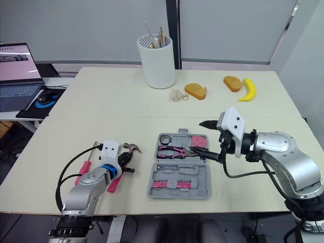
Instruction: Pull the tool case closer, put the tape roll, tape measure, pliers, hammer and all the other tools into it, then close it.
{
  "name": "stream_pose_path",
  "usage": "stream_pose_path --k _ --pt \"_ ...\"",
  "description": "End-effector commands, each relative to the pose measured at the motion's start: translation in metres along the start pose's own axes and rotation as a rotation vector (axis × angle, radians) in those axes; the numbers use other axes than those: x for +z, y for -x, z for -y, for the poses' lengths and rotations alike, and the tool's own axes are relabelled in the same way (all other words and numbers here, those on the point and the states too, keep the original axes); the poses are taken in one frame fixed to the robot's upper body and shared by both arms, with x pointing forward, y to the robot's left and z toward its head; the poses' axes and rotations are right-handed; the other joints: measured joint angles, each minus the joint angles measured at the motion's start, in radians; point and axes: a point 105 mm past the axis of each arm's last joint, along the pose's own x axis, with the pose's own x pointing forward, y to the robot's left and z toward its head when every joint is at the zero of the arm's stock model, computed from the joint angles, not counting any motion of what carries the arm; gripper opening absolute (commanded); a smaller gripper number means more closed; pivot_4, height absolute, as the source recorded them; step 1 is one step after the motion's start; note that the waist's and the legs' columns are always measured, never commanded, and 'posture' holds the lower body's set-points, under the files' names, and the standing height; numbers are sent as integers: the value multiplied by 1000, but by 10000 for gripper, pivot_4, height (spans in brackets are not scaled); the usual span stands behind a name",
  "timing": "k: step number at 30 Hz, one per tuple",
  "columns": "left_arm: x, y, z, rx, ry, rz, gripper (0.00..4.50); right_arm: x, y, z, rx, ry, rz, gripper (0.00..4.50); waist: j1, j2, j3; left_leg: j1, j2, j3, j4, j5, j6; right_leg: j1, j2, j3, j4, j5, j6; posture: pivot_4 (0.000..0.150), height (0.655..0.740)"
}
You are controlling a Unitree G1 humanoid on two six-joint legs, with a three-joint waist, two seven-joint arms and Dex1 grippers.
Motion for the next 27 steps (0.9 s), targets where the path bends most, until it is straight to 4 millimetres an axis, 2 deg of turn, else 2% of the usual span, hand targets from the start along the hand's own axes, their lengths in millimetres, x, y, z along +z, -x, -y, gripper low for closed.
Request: stream_pose_path --k 1,4,7,9,13,16,19,22,27 --pt "55 26 0 -162 -145 101 791 1 14 1 -21 57 -19 45000 0 -2 1 0 0 0 0 0 0 0 0 0 0 0 0 1500 7400" --pt "74 47 18 -363 -269 88 791 -7 18 2 -45 70 -52 45000 0 -2 1 -1 0 -1 0 0 0 0 0 0 0 0 -1 1500 7400" --pt "70 71 42 -579 -442 -54 791 -15 20 1 -47 70 -84 45000 0 -1 1 0 -1 0 0 0 0 0 -2 1 -1 0 -1 1500 7400" --pt "72 79 58 -687 -540 -94 791 -19 21 0 -51 79 -103 45000 0 0 2 0 0 0 -1 0 0 1 -1 0 -1 -1 -1 1500 7400" --pt "75 75 89 -811 -680 -106 791 -26 21 -3 -61 95 -131 45000 2 2 4 0 0 -1 0 0 0 1 0 0 -1 -1 -1 1500 7400" --pt "73 68 117 -886 -711 -104 791 -26 22 -9 -71 82 -128 45000 1 2 4 0 -1 0 0 0 0 1 0 0 -1 -1 -1 1500 7400" --pt "69 63 136 -937 -736 -113 791 -24 24 -18 -62 68 -135 45000 -2 2 4 -1 -1 -1 0 0 0 2 1 -1 -1 -1 0 1500 7400" --pt "68 55 157 -982 -689 -113 791 -22 30 -27 -69 52 -154 45000 -2 2 4 -1 0 -2 0 0 0 2 1 -1 0 -1 0 1500 7400" --pt "60 49 170 -1027 -715 -137 791 -26 36 -43 -74 7 -205 45000 -3 1 4 -1 -1 -2 2 0 0 3 2 -2 0 -1 0 1500 7400"
